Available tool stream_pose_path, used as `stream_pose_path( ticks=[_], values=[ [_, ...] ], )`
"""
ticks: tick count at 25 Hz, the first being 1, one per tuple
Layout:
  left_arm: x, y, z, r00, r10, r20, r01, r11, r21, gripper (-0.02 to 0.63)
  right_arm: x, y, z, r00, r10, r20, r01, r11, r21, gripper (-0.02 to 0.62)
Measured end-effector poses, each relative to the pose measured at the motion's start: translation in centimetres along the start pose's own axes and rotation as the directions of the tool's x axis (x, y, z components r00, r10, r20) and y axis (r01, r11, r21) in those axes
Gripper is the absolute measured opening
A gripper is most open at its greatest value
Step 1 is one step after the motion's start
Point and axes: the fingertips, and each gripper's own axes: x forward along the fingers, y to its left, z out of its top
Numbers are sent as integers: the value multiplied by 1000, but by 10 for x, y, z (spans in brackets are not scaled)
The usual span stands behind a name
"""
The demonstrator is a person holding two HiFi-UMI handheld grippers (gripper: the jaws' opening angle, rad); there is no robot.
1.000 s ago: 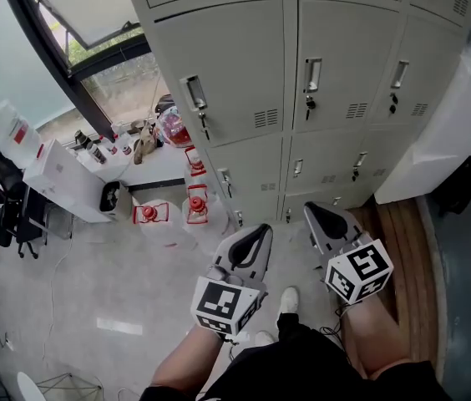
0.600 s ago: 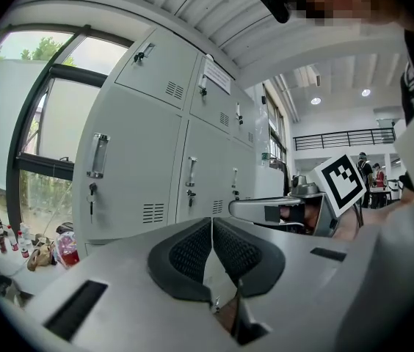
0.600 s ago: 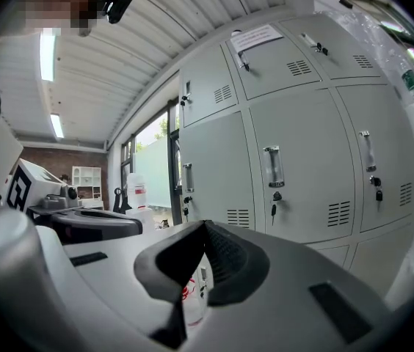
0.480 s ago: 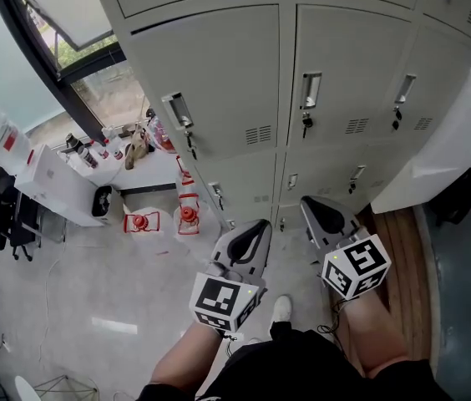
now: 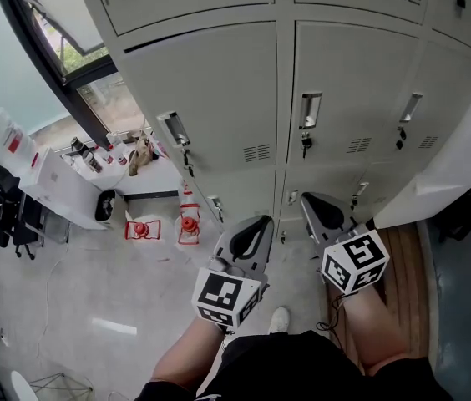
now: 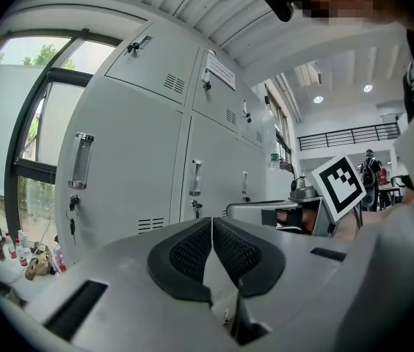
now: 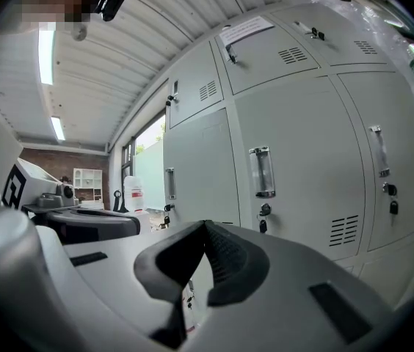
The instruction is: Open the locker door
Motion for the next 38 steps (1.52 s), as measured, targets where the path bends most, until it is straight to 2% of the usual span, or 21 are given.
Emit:
stream_pose_path(
  ticks=[10,15,21,26,27,28,30,35,38],
  values=[
    [17,8,11,1000,18,6,-18,1000,-3,21,17,-17,16,1000,10,28,-11,1000,7,54],
    [30,16,15,1000,-9,-3,9,1000,5,21,30,-27,22,999,-5,35,5,1000,15,54],
    [44,25,20,997,-83,-11,83,996,37,21,47,-41,26,997,-72,38,70,997,36,54],
    [54,35,25,990,-144,-14,144,988,47,21,61,-58,32,985,-168,38,167,986,27,54],
    [55,37,25,988,-155,-17,155,987,47,21,65,-62,33,982,-183,36,182,983,29,63],
    [56,40,24,986,-164,-19,165,985,46,21,68,-65,34,980,-197,35,196,980,30,132],
    [59,46,23,983,-182,-23,183,982,43,21,76,-71,37,972,-230,37,229,973,24,140],
    [63,55,19,974,-227,-31,228,973,36,21,92,-89,44,947,-320,30,321,947,-26,210],
    [61,59,17,968,-249,-37,250,967,41,21,100,-94,47,936,-352,27,353,935,-44,221]
  ],
)
